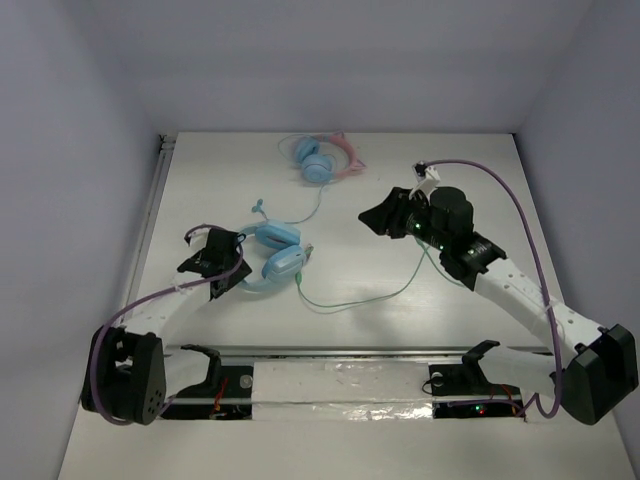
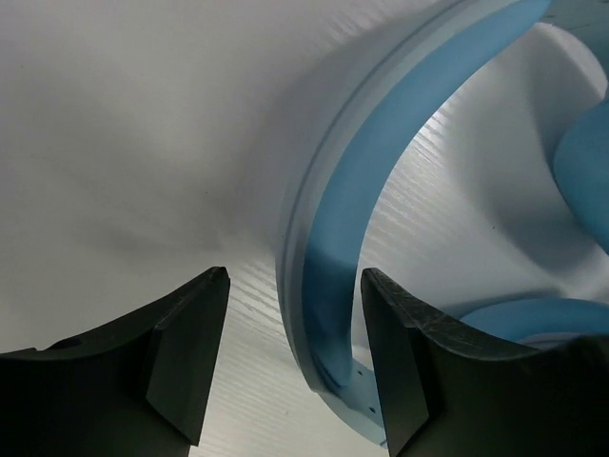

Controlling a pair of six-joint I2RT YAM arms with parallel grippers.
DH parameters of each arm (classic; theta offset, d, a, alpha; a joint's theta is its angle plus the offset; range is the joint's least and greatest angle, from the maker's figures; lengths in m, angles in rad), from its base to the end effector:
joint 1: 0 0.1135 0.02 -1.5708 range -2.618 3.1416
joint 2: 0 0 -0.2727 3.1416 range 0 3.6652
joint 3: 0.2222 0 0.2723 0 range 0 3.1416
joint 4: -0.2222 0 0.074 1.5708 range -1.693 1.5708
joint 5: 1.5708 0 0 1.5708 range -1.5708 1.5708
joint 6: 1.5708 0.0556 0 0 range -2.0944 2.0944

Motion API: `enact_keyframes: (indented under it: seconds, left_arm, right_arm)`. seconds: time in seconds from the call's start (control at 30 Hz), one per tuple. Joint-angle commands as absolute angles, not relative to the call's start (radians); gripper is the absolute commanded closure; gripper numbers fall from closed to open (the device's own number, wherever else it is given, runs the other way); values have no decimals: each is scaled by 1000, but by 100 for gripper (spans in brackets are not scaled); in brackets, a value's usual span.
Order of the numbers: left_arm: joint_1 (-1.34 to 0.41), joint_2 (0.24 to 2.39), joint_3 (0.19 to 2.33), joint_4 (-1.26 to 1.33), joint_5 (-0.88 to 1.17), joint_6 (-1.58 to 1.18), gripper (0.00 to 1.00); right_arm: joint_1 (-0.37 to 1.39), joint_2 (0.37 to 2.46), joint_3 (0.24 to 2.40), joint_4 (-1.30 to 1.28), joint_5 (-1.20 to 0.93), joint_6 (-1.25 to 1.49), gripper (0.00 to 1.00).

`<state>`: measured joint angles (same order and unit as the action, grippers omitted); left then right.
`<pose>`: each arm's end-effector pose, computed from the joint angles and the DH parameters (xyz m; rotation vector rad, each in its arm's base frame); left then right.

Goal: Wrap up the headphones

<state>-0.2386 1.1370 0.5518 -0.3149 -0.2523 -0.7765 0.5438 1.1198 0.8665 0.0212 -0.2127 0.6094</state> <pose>0.2359 -0.0431 0.1641 -0.7507 2.3186 -0.1426 0.2491 0.1643 0.3209 -0.0986 1.9136 0.9945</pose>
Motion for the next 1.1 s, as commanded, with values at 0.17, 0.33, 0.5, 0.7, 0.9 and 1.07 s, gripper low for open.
enact_keyframes:
  seconds: [0.17, 0.33, 0.5, 0.7, 0.9, 1.07]
  left_arm:
    - [-287, 1228, 581, -230, -359, -766, 48]
    - [-287, 1310, 603, -203, -367, -736, 52]
    - [-287, 1330, 638, -195, -330, -701, 100]
    - [-287, 1211, 791, -271, -213, -594, 100]
    - [-287, 1147, 1083, -475, -130, -457, 100]
    - [-287, 1170, 1227, -517, 44, -426, 100]
  right_arm:
    - [557, 1150, 861, 94, -239, 594, 53]
    - [557, 1154, 867, 84, -230, 589, 54]
    - [557, 1163, 868, 81, -219, 583, 63]
    - [557, 1177, 842, 132, -363, 558, 100]
    - [557, 1117, 739, 190, -436, 534, 92]
    - [557, 1126, 706, 248, -492, 532, 44]
